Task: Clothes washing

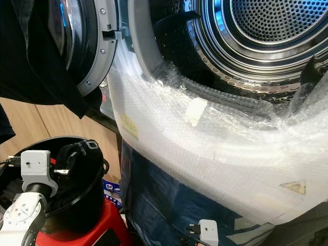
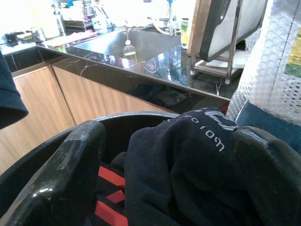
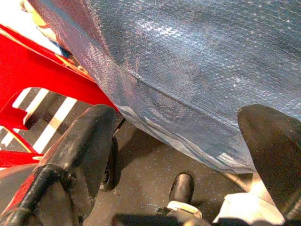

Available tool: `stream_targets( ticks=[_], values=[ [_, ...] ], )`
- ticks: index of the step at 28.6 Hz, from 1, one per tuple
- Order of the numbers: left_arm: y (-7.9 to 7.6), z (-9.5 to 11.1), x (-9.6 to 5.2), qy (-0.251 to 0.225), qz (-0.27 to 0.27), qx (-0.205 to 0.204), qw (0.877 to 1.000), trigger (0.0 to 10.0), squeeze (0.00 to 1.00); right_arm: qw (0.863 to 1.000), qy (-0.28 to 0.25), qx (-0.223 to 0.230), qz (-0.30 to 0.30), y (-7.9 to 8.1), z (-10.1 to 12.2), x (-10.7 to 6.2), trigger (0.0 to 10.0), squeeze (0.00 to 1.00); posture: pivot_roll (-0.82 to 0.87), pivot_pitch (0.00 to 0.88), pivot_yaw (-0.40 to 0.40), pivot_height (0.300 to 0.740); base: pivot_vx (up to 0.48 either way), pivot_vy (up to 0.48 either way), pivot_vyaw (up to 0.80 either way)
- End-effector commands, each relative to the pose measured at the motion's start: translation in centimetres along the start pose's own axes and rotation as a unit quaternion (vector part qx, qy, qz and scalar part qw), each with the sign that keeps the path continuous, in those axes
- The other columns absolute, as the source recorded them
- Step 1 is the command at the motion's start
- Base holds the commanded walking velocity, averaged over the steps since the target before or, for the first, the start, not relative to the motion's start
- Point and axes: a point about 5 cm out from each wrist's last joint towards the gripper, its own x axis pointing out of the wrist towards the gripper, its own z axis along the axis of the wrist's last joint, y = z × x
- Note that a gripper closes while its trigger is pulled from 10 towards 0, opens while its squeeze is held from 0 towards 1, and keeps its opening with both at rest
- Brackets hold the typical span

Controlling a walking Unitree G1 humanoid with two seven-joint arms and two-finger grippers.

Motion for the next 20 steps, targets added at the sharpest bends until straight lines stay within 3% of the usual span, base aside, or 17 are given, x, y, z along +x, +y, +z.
stream_targets(
  ticks=[1, 8, 9, 10, 12, 20],
  values=[
    [0.0, 0.2, -0.1, -0.003, 0.001, 0.005, 1.0, 10.0, 0.0, 1.0, -0.002, 0.003, -0.004, -0.1, 0.3, 0.0, 10.0, 0.0, 0.26, 0.0, -0.059, 0.74, 0.0, 0.0, 0.0],
    [0.0, 0.2, -0.1, -0.003, 0.001, 0.005, 1.0, 10.0, 0.0, 1.0, -0.002, 0.003, -0.004, -0.1, 0.3, 0.0, 10.0, 0.0, 0.26, 0.0, -0.059, 0.74, 0.0, 0.0, 0.0],
    [0.3, 0.3, -0.2, -0.001, 0.004, 0.011, 1.0, 10.0, 0.0, 1.0, 0.001, -0.003, -0.011, -0.2, 0.3, 0.0, 10.0, 0.0, 0.0, 0.0, 0.0, 0.74, 0.0, 0.0, 0.0],
    [-1.9, 1.4, 1.3, -0.012, -0.065, 0.031, 0.997, 10.0, 0.0, 0.999, 0.003, 0.022, -0.031, -0.8, -0.1, -0.1, 10.0, 0.0, 0.28, 0.037, -0.047, 0.74, 0.0, 0.0, 0.0],
    [-2.8, 1.8, 1.9, -0.017, -0.093, 0.039, 0.995, 10.0, 0.0, 0.999, 0.003, 0.036, -0.038, -1.0, -0.2, -0.2, 10.0, 0.0, 0.28, 0.037, -0.047, 0.74, 0.0, 0.0, 0.0],
    [-2.6, 1.9, 1.9, -0.019, -0.092, 0.041, 0.995, 10.0, 0.0, 0.999, 0.003, 0.036, -0.037, -1.0, -0.2, -0.2, 10.0, 0.0, 0.28, 0.036, -0.046, 0.74, 0.0, 0.0, 0.0]
  ],
)
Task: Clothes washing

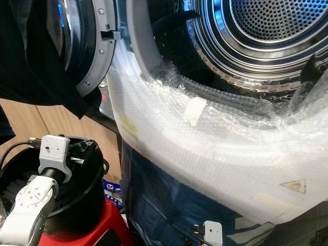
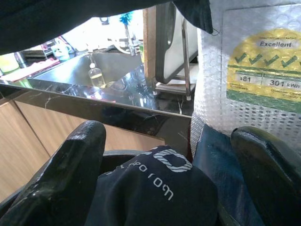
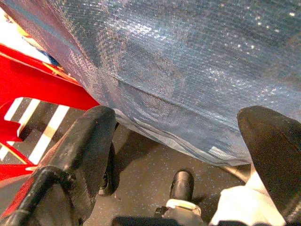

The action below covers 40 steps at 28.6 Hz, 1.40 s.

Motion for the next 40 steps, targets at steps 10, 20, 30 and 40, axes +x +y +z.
stream_targets(
  ticks=[10, 20, 30, 40],
  values=[
    [0.4, -0.5, -0.4, 0.023, 0.013, 0.002, 1.0, 10.0, 0.0, 1.0, 0.001, 0.007, -0.008, -0.3, 0.1, 0.0, 10.0, 0.0, 0.27, 0.039, -0.045, 0.74, 0.0, 0.0, 0.0],
    [8.8, -4.3, -4.8, 0.206, 0.199, 0.002, 0.958, 10.0, 0.0, 1.0, 0.008, 0.0, -0.009, -0.5, -0.1, -0.1, 10.0, 0.0, 0.29, 0.047, -0.049, 0.74, 0.0, 0.0, 0.0],
    [11.8, -5.5, -6.9, 0.286, 0.222, 0.016, 0.932, 10.0, 0.0, 1.0, 0.009, -0.007, -0.005, -0.2, 0.2, 0.0, 10.0, 0.0, 0.3, 0.047, -0.058, 0.74, 0.0, 0.0, 0.0],
    [10.7, -3.5, -4.8, 0.236, 0.132, 0.019, 0.962, 10.0, 0.0, 1.0, 0.008, -0.007, -0.007, -0.3, 0.3, 0.0, 10.0, 0.0, 0.3, 0.044, -0.058, 0.74, 0.0, 0.0, 0.0]
  ],
)
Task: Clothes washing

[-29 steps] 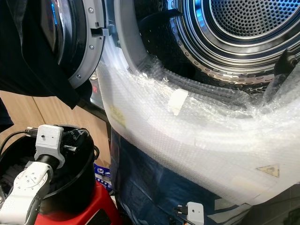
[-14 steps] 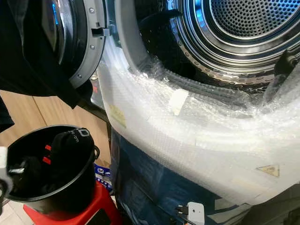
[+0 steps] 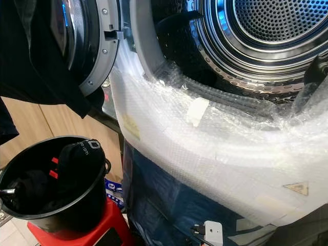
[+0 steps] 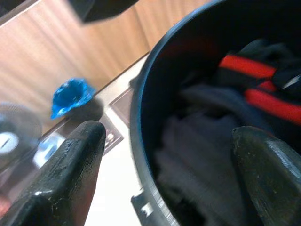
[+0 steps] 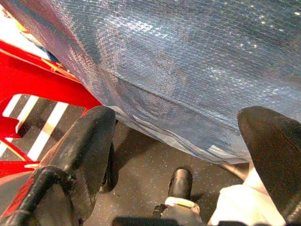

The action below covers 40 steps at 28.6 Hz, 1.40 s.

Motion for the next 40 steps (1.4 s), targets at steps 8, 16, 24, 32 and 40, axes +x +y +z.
stream_targets(
  ticks=[8, 16, 24, 32, 40],
  values=[
    [-1.9, 0.1, -0.8, 0.024, -0.15, 0.06, 0.987, 10.0, 0.0, 1.0, 0.001, -0.008, 0.0, -0.1, 0.3, 0.1, 10.0, 0.0, 0.29, 0.043, -0.057, 0.74, 0.0, 0.0, 0.0],
    [1.1, -0.2, -1.1, 0.061, -0.177, 0.122, 0.975, 10.0, 0.0, 1.0, 0.004, -0.01, 0.0, -0.1, 0.3, 0.1, 10.0, 0.0, 0.3, 0.042, -0.059, 0.74, 0.0, 0.0, 0.0],
    [2.4, 0.2, -0.8, 0.067, -0.183, 0.146, 0.97, 10.0, 0.0, 1.0, 0.004, -0.009, 0.002, 0.0, 0.3, 0.1, 10.0, 0.0, 0.31, 0.041, -0.06, 0.74, 0.0, 0.0, 0.0],
    [0.7, -0.8, 0.4, 0.069, -0.226, 0.119, 0.964, 10.0, 0.0, 1.0, 0.003, -0.011, 0.003, 0.1, 0.4, 0.1, 10.0, 0.0, 0.3, 0.035, -0.062, 0.74, 0.0, 0.0, 0.0],
    [1.1, -0.9, 0.5, 0.073, -0.226, 0.126, 0.963, 10.0, 1.0, 1.0, 0.003, -0.011, 0.001, 0.0, 0.4, 0.1, 10.0, 0.0, 0.3, 0.038, -0.065, 0.74, 0.0, 0.0, 0.0]
  ],
)
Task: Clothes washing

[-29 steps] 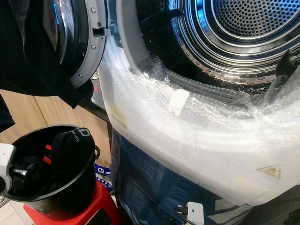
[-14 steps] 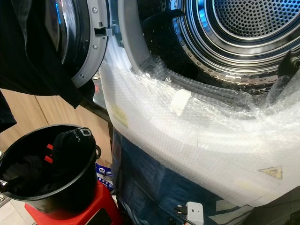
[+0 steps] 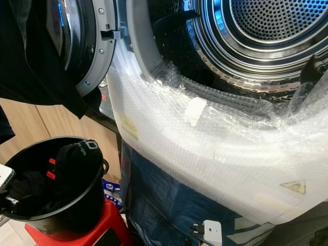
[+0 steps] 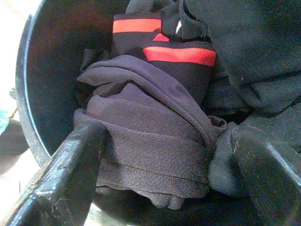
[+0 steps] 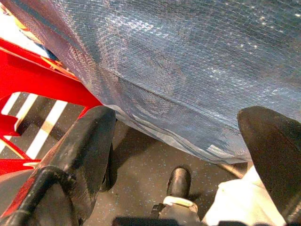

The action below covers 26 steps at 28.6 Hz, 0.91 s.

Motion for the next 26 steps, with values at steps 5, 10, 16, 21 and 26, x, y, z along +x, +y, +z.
stream_targets(
  ticks=[5, 10, 16, 21, 26],
  values=[
    [0.5, 0.2, -0.4, 0.001, -0.001, 0.01, 1.0, 10.0, 1.0, 1.0, 0.002, -0.003, -0.003, -0.3, 0.2, 0.0, 10.0, 0.0, 0.3, 0.039, -0.066, 0.74, 0.0, 0.0, 0.0],
    [0.4, -0.2, -0.4, 0.015, -0.003, 0.011, 1.0, 10.0, 1.0, 1.0, 0.002, -0.003, -0.002, -0.2, 0.2, 0.0, 10.0, 0.0, 0.3, 0.04, -0.066, 0.74, 0.0, 0.0, 0.0],
    [0.8, -0.6, -0.3, 0.026, 0.015, 0.009, 1.0, 10.0, 1.0, 1.0, 0.003, -0.004, -0.001, -0.2, 0.1, 0.0, 10.0, 0.0, 0.3, 0.041, -0.069, 0.74, 0.0, 0.0, 0.0],
    [0.8, -0.9, 0.0, 0.032, 0.026, -0.003, 0.999, 10.0, 1.0, 1.0, 0.004, -0.005, -0.002, -0.2, 0.1, 0.0, 10.0, 0.0, 0.3, 0.042, -0.07, 0.74, 0.0, 0.0, 0.0],
    [1.7, -1.0, 0.3, 0.038, 0.072, -0.01, 0.997, 10.0, 1.0, 1.0, 0.004, -0.007, -0.002, -0.2, 0.1, 0.0, 10.0, 0.0, 0.3, 0.038, -0.071, 0.74, 0.0, 0.0, 0.0]
  ],
)
